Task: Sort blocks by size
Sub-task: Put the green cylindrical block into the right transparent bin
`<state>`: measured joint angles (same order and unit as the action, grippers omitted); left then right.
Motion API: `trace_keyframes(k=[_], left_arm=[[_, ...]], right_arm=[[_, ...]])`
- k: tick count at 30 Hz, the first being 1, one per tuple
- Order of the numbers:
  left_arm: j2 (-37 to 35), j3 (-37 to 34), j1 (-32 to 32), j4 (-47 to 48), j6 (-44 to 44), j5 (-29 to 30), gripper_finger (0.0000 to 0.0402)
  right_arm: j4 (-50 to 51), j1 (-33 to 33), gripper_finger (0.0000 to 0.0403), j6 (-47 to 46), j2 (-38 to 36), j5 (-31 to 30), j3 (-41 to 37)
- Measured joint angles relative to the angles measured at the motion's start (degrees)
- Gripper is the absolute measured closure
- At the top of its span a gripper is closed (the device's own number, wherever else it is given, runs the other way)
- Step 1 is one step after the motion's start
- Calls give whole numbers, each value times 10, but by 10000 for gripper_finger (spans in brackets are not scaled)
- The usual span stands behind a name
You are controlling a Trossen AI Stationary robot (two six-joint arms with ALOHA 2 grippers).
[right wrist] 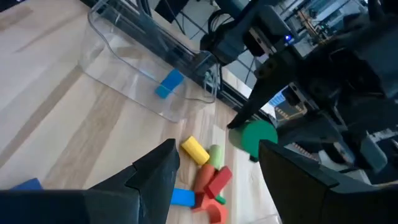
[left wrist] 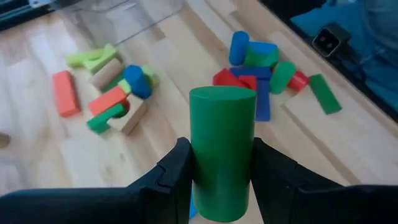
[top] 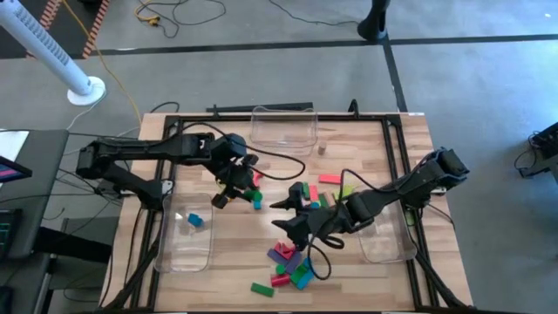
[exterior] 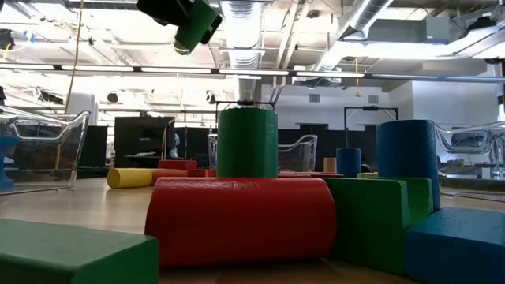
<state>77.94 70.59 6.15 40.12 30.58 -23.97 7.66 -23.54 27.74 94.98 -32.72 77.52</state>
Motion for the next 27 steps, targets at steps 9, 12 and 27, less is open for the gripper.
trace_keyframes(k=[9,12,27], left_arm=[[27,0,-12,-18,-2,-37,279],[34,0,-20,-25,-1,-41,279],[39,0,-31,-33,-15,-81,279]], right_arm=[[-11,18,142,8,0,64,0],[-24,24,142,11,8,74,1],[-102,26,142,99,56,36,1]])
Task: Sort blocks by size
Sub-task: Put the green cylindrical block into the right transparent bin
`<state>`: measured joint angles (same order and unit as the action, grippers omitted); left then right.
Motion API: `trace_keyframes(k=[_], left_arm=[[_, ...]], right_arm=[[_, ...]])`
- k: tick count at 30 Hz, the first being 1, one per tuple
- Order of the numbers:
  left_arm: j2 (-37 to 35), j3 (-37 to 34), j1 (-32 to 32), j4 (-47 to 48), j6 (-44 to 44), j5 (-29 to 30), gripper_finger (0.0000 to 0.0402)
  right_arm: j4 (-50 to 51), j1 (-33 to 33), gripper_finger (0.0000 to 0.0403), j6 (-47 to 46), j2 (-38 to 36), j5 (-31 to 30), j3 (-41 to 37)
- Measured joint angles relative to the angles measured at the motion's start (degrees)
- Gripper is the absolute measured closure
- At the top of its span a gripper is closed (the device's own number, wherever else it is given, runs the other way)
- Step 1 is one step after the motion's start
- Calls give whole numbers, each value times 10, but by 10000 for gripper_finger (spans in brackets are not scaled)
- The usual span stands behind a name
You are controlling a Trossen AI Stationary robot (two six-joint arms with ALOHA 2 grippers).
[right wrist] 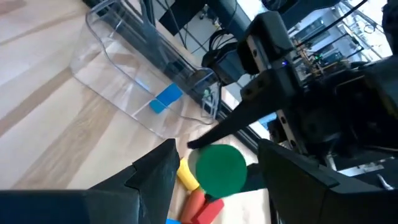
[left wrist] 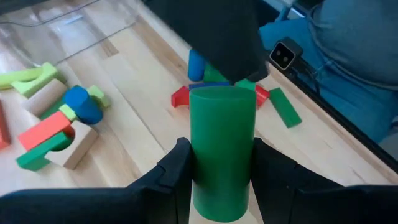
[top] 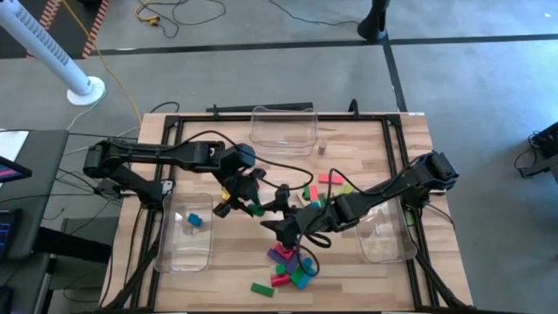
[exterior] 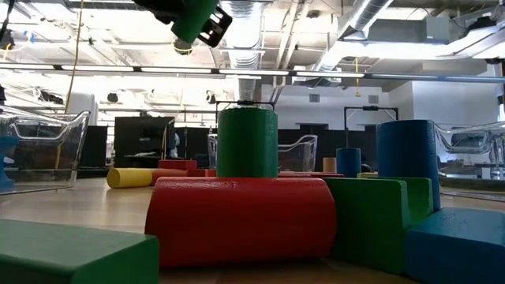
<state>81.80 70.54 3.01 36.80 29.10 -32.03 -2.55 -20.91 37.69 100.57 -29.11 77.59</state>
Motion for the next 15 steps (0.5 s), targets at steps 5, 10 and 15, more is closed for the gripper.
trace_keyframes(k=[5,10,15], left_arm=[[0,0,0,-5,0,-11,279],[0,0,-7,-7,-5,-20,279],[0,0,-16,-8,-5,-21,279]], right_arm=[[-1,4,142,0,0,4,0],[5,13,142,-6,0,11,0],[5,29,142,-16,0,64,0]])
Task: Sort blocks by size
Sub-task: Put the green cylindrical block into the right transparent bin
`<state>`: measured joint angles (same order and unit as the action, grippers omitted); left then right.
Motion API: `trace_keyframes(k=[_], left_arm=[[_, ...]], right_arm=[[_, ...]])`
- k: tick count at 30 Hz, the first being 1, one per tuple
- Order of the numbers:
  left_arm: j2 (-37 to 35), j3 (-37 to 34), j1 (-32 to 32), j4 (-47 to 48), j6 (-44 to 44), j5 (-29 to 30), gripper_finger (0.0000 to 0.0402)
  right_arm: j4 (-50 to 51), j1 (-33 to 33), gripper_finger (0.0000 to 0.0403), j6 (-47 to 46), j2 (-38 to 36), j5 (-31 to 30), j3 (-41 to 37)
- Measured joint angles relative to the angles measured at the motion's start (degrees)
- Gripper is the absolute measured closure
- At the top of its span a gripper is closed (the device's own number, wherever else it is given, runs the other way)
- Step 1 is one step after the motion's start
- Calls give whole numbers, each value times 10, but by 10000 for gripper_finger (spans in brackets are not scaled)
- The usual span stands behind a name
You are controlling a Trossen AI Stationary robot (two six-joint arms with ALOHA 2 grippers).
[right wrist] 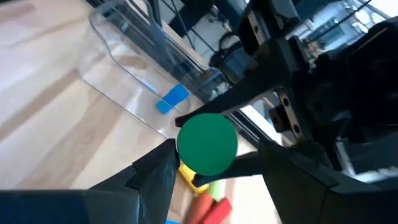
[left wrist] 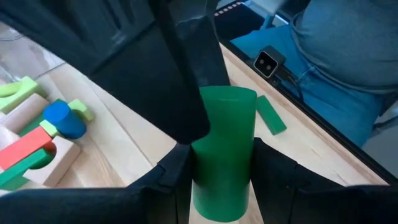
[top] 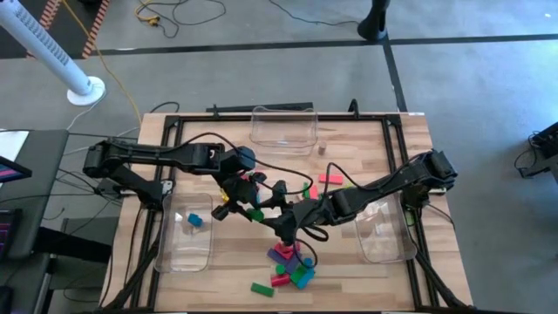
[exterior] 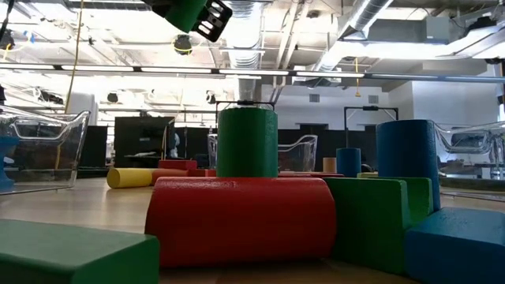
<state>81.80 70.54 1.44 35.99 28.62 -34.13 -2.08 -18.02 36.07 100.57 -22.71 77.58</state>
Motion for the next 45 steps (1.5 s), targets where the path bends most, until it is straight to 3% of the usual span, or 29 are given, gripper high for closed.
trace_keyframes(k=[6,22,35,45], left_arm=[[0,0,-3,-3,-5,0,279],[0,0,-3,-22,-8,-9,279],[0,0,-3,-21,-6,-12,279],[0,0,-3,-23,-6,-14,278]], right_arm=[[1,15,142,-15,0,58,0],[-10,14,144,-10,0,67,0],[-8,14,239,-6,0,81,0],[-11,15,231,-9,0,100,-1]])
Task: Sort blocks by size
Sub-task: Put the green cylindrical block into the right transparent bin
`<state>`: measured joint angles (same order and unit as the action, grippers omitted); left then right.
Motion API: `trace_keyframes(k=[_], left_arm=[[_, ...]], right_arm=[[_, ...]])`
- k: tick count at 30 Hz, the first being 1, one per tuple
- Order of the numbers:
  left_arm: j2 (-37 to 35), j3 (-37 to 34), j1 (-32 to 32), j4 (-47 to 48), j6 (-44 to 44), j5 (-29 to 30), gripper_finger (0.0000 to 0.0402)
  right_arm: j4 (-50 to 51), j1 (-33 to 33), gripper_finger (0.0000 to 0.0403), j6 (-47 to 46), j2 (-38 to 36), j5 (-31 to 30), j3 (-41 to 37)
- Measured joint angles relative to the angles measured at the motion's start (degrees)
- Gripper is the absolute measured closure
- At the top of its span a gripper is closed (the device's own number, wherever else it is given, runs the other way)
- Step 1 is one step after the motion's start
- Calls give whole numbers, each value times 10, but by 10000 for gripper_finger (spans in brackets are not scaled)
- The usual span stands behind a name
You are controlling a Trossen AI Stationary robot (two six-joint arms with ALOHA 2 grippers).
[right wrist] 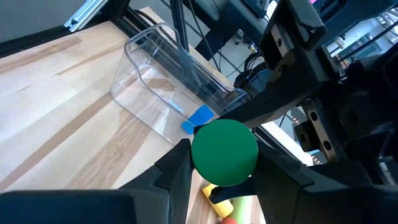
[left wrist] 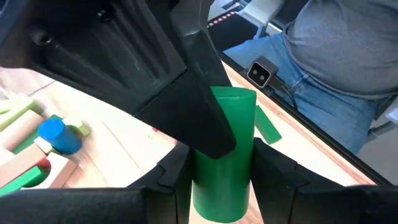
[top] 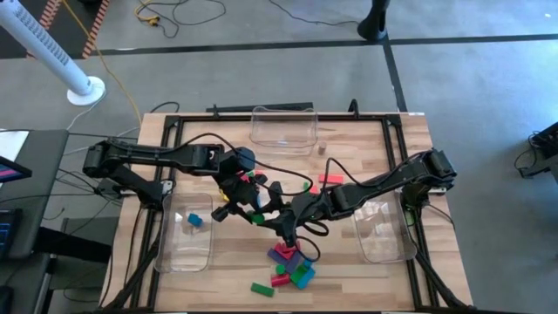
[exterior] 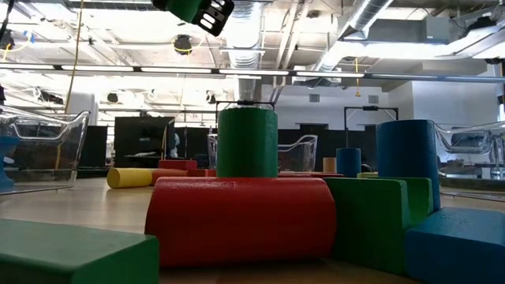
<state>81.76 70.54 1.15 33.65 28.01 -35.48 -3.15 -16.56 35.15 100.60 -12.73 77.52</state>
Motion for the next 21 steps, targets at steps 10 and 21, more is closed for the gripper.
trace_keyframes(k=[10,21], left_arm=[[0,0,0,0,-4,2,250],[0,0,0,2,-4,15,246]], right_arm=[[2,-2,237,-5,0,0,0],[31,-15,237,-9,0,-28,0]])
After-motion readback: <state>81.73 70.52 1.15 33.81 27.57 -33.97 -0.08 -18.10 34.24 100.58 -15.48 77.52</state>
